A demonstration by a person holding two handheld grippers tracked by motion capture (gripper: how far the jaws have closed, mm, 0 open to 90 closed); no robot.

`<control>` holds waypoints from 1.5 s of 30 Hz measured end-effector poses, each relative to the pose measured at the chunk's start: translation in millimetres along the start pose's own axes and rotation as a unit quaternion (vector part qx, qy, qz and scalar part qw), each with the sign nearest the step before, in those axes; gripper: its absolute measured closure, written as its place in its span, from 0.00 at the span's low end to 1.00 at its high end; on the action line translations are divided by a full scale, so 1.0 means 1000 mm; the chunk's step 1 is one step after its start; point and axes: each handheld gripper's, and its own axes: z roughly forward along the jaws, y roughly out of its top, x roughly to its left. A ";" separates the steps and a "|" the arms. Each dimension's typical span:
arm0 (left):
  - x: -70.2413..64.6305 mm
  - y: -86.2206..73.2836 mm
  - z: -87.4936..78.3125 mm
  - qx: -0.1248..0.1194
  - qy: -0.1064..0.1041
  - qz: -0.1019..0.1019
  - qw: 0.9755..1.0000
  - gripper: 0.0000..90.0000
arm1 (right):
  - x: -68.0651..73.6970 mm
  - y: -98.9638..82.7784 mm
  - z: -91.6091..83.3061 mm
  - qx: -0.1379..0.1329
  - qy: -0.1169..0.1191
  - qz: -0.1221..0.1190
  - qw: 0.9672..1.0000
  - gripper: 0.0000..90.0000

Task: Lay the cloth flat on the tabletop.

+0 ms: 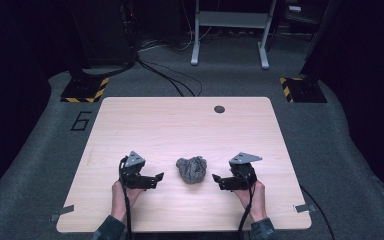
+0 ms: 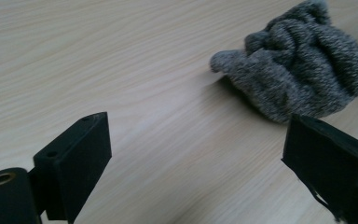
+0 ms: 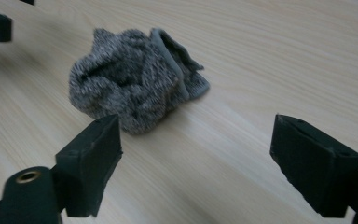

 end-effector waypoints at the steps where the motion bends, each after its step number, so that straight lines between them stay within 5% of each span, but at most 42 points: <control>1: -0.005 0.004 0.006 -0.001 0.000 0.006 1.000 0.11 | 0.001 0.003 0.003 0.001 0.004 -0.001 1.000 0.25; 5: -0.018 0.021 0.024 0.010 -0.018 0.024 0.999 0.17 | 0.008 0.016 0.022 0.009 0.013 -0.014 1.000 0.40; 11: -0.026 0.030 0.047 0.030 -0.050 0.020 0.998 0.26 | 0.012 0.024 0.042 0.021 0.035 -0.013 0.999 0.57; 12: -0.027 0.030 0.057 0.048 -0.067 0.020 0.996 0.28 | 0.014 0.025 0.050 0.027 0.036 -0.016 0.999 0.65; 15: -0.027 0.028 0.065 0.064 -0.079 0.013 0.995 0.49 | 0.016 0.025 0.059 0.037 0.033 -0.018 0.999 0.84; 16: -0.028 0.025 0.067 0.065 -0.095 0.015 0.993 0.60 | 0.017 0.024 0.062 0.039 0.033 -0.018 0.999 0.88; 18: -0.030 0.025 0.066 0.064 -0.090 0.031 0.993 0.80 | 0.019 0.024 0.064 0.043 0.027 -0.019 0.999 0.93; 22: -0.031 0.027 0.063 0.051 -0.070 0.038 0.996 0.90 | 0.019 0.025 0.057 0.028 0.004 -0.027 0.999 0.96; 26: -0.016 0.035 0.042 -0.007 -0.034 0.030 0.999 0.90 | 0.011 0.029 0.038 -0.004 -0.016 -0.021 1.000 0.96; 28: -0.011 0.036 0.036 -0.012 -0.040 0.018 0.999 0.89 | 0.010 0.031 0.027 -0.025 -0.027 -0.023 0.999 0.96; 30: -0.011 0.034 0.035 -0.006 -0.040 0.018 0.999 0.89 | 0.010 0.031 0.022 -0.030 -0.028 -0.023 0.999 0.96; 32: -0.011 0.019 0.038 0.032 -0.048 0.023 0.998 0.82 | 0.011 0.021 0.022 -0.010 -0.020 -0.013 1.000 0.94; 34: -0.010 0.013 0.039 0.042 -0.051 0.022 0.998 0.79 | 0.012 0.015 0.025 0.005 -0.014 -0.015 1.000 0.91; 35: -0.008 0.004 0.037 0.054 -0.051 0.001 0.997 0.59 | 0.015 0.004 0.032 0.040 -0.003 -0.013 0.999 0.79; 38: -0.005 0.002 0.027 0.042 -0.052 -0.012 0.998 0.41 | 0.014 -0.004 0.030 0.047 0.009 -0.011 0.999 0.68; 41: -0.005 0.023 0.004 0.010 -0.036 -0.004 0.999 0.31 | 0.004 0.003 0.006 0.011 0.014 0.013 1.000 0.57; 45: -0.020 0.047 0.008 0.006 -0.040 0.023 0.999 0.28 | 0.000 0.028 0.004 -0.002 0.001 0.009 1.000 0.55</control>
